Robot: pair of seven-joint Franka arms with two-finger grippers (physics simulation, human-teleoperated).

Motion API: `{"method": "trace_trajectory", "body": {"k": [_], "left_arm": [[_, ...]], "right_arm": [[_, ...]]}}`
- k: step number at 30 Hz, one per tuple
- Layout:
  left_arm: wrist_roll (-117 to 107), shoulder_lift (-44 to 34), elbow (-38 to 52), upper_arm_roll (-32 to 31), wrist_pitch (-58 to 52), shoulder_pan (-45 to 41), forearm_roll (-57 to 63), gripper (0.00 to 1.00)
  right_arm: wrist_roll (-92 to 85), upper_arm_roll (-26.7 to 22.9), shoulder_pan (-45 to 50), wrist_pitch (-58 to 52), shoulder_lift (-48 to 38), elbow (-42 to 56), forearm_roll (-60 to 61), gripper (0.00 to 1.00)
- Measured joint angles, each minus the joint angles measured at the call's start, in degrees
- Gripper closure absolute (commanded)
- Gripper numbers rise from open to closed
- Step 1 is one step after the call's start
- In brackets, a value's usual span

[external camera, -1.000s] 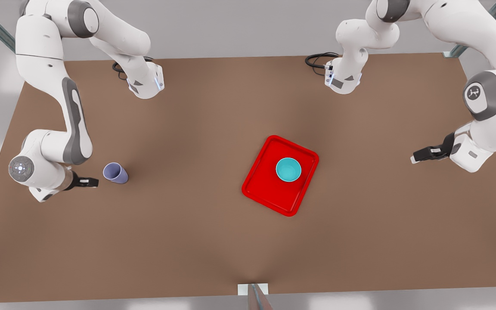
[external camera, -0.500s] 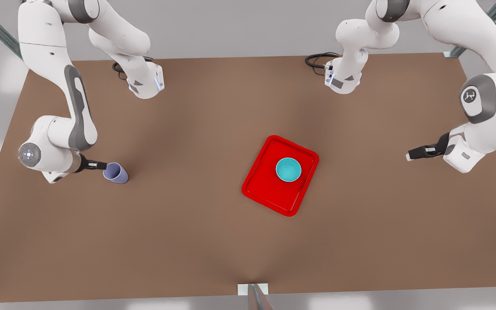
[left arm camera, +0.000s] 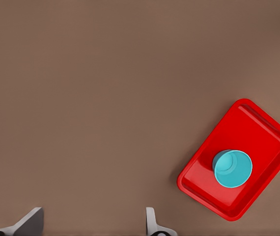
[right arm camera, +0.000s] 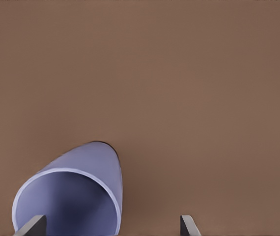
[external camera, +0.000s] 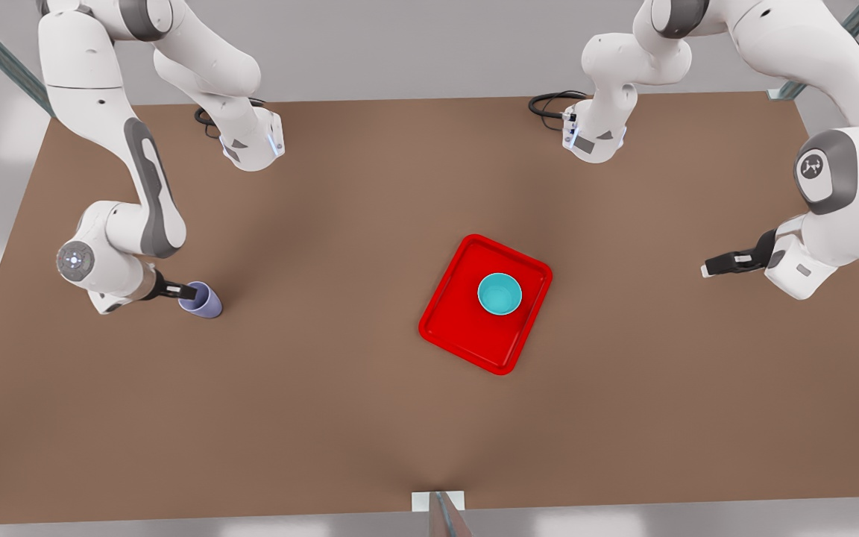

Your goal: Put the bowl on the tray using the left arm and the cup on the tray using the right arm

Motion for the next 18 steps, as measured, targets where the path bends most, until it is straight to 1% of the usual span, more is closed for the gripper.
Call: {"method": "trace_trajectory", "body": {"k": [9,15,16,17,18], "left_arm": [[0.0,0.0,-0.4,0.0,-0.1,0.0,0.0,0.00],[-0.1,0.0,-0.5,0.0,-0.1,0.0,0.0,0.00],[-0.1,0.0,-0.5,0.0,-0.1,0.0,0.0,0.00],[-0.1,0.0,-0.6,0.0,-0.1,0.0,0.0,0.00],[-0.1,0.0,-0.6,0.0,-0.1,0.0,0.0,0.00]], "right_arm": [[0.0,0.0,-0.3,2.9,2.1,0.0,-0.1,0.00],[0.4,0.0,0.4,3.9,5.1,0.3,-0.2,0.00],[0.4,0.0,0.4,3.9,5.3,0.4,-0.2,0.12],[0.4,0.0,0.4,3.9,5.4,0.6,-0.2,0.45],[1.9,0.0,0.6,3.9,5.4,0.6,-0.2,0.66]]}}
